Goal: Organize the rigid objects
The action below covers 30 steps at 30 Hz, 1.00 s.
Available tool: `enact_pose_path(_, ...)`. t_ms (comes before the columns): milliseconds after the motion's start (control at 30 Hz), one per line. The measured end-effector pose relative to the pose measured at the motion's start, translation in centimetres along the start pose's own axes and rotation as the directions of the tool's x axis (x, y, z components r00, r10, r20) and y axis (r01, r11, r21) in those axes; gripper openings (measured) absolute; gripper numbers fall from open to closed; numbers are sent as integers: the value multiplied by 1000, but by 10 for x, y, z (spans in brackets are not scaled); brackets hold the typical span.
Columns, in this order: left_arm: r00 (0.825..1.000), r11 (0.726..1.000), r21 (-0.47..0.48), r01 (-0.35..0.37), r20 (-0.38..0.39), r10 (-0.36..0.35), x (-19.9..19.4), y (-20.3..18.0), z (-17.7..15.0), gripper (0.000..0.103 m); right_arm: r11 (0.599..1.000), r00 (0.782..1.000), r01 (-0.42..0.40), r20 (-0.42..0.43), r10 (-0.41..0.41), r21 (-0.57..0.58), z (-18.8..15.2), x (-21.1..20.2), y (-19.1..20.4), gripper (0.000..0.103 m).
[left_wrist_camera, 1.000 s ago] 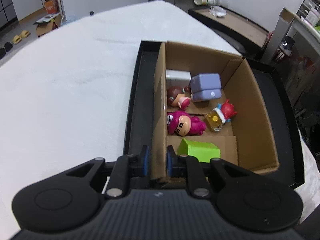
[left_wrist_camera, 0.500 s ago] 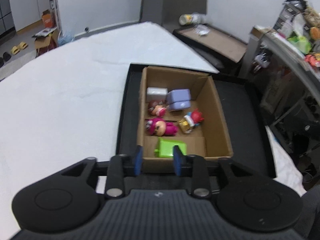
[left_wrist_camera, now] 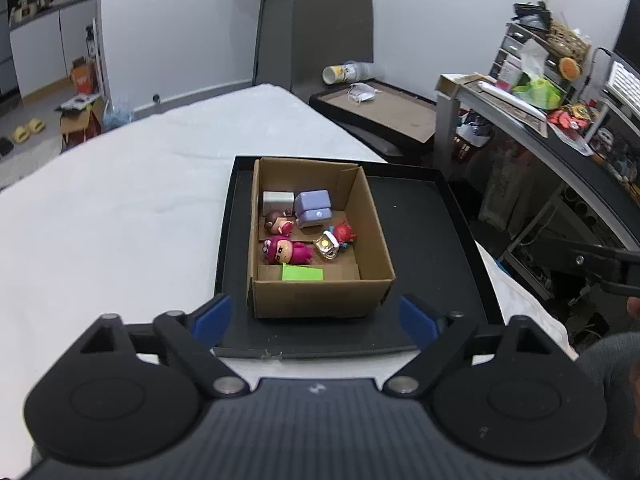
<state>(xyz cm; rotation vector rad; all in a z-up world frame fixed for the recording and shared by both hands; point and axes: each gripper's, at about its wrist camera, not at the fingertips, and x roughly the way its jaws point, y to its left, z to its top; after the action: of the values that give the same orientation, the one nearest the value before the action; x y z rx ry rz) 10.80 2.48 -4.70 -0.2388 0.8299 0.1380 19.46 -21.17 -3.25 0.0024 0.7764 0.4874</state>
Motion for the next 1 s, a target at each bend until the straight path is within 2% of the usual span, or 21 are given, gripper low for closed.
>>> enact_pose_path(100,1000,1000,13,1,27,-2,-14,-5,-6,98,1000,1000,-9,24,9,12,-5,-13,2,103)
enact_pose_path(200,999,1000,22,-1,54,0,-26,-6,-9,98,999,996,-53,65,53,-9,-12,-29,5,103)
enact_pose_path(367,997,1000,5,0,76,-1,-47,-6,-17,98,997,995,-67,77,69,-28,-18,-47,7,103)
enact_pose_path(533,994,1000,10,-9,110,8,-70,-10,-24,98,999,998,-22,62,24,-36,-21,-65,7,103)
enact_pose_path(1000,981,1000,18,0,195,-4,-123,-20,-39,101,998,992,-51,111,53,-21,-28,-112,11,103)
